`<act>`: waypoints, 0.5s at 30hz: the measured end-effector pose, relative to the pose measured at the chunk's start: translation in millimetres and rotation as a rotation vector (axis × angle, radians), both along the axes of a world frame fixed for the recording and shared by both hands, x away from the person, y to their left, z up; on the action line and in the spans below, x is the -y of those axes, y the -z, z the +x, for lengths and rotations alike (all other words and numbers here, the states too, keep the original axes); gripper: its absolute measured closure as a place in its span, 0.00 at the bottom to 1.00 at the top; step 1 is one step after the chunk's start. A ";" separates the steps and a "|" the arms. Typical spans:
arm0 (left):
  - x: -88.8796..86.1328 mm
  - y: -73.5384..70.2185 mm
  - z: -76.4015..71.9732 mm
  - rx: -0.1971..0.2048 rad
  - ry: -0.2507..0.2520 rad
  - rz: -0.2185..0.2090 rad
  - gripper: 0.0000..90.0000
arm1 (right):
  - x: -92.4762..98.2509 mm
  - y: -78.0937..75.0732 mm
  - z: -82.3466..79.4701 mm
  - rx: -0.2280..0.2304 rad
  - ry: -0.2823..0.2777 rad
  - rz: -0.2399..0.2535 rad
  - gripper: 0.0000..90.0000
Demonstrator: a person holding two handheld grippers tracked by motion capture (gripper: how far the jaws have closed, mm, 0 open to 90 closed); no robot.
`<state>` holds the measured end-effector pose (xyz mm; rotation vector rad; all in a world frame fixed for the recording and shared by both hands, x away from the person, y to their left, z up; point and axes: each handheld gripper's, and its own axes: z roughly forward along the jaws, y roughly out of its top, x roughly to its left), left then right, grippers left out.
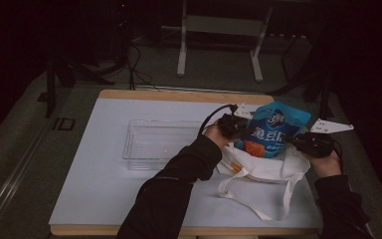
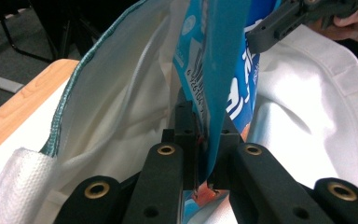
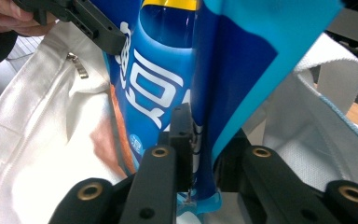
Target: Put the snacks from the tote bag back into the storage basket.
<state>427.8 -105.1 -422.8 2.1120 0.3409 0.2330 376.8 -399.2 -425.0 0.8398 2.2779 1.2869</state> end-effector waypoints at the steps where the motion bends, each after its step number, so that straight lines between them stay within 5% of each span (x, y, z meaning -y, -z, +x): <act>1: 0.6 -0.5 -0.6 0.007 -0.001 0.006 0.97 | -0.6 -0.6 0.0 -0.004 -0.002 -0.003 0.93; 15: 3.2 -18.2 -6.6 0.041 -0.025 -0.005 1.00 | -0.2 -16.9 -2.3 -0.001 0.003 0.004 0.96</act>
